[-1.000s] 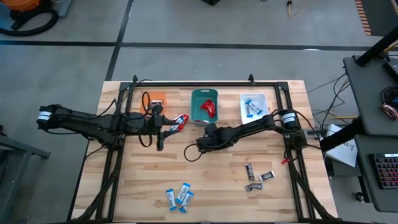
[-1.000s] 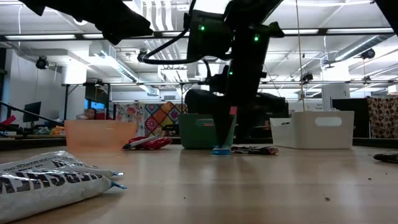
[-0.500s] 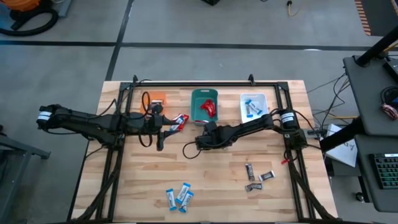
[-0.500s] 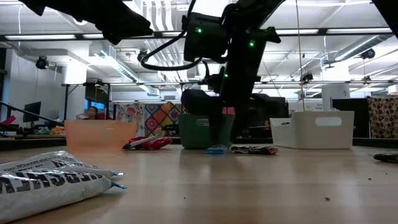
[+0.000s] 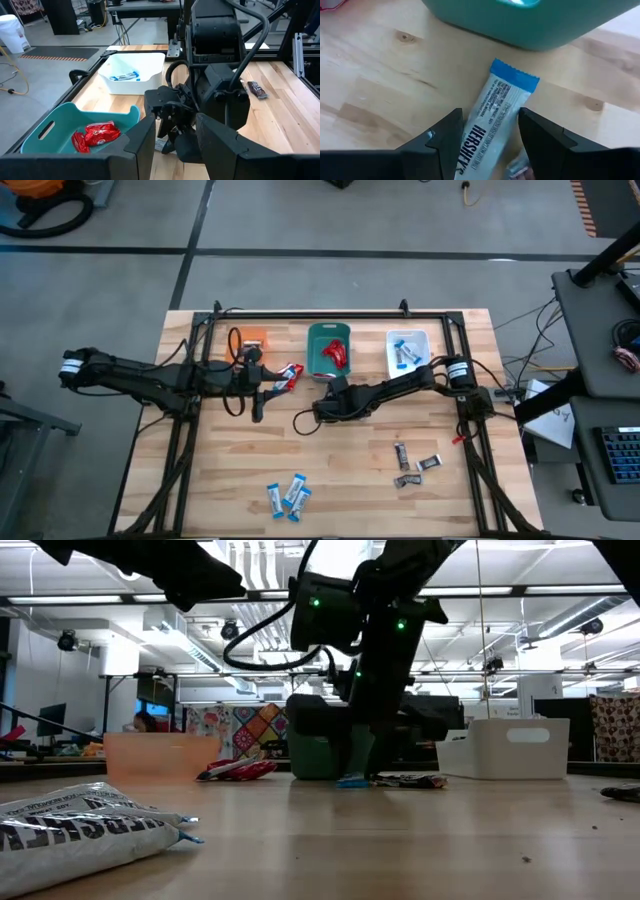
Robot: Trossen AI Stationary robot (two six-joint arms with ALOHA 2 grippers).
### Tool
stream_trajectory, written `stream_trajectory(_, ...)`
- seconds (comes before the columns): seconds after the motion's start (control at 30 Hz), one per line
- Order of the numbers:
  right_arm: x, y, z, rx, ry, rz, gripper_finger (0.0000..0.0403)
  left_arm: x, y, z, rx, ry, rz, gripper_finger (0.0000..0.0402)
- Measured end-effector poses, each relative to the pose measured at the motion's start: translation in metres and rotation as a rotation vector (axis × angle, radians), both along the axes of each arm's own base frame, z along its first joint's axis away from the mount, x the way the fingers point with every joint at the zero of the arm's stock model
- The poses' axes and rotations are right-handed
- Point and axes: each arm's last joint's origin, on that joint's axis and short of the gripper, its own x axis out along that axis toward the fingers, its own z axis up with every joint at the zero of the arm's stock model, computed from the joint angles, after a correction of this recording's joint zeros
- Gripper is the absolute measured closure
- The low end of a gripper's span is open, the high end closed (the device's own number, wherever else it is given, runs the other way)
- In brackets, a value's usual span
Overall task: Organize candy in baskets
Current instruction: Put the white chocolate bar into the white bin
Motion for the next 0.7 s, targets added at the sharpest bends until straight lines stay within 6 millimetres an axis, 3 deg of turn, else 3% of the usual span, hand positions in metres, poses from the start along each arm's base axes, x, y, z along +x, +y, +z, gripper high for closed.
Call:
stream_trajectory(0.2, 0.004, 0.002, -0.013, 0.004, 0.019, 0.026, 0.0224, 0.000, 0.000, -0.001, 0.000, 0.006, 0.000, 0.0276)
stream_trajectory(0.53, 0.005, 0.007, -0.007, 0.007, 0.010, 0.082, 0.0310, 0.000, 0.002, -0.001, 0.012, 0.008, 0.044, 0.0276)
stream_trajectory(0.7, 0.007, 0.008, -0.006, 0.013, -0.004, 0.100, 0.0328, 0.000, 0.002, -0.001, 0.013, 0.008, 0.049, 0.0276)
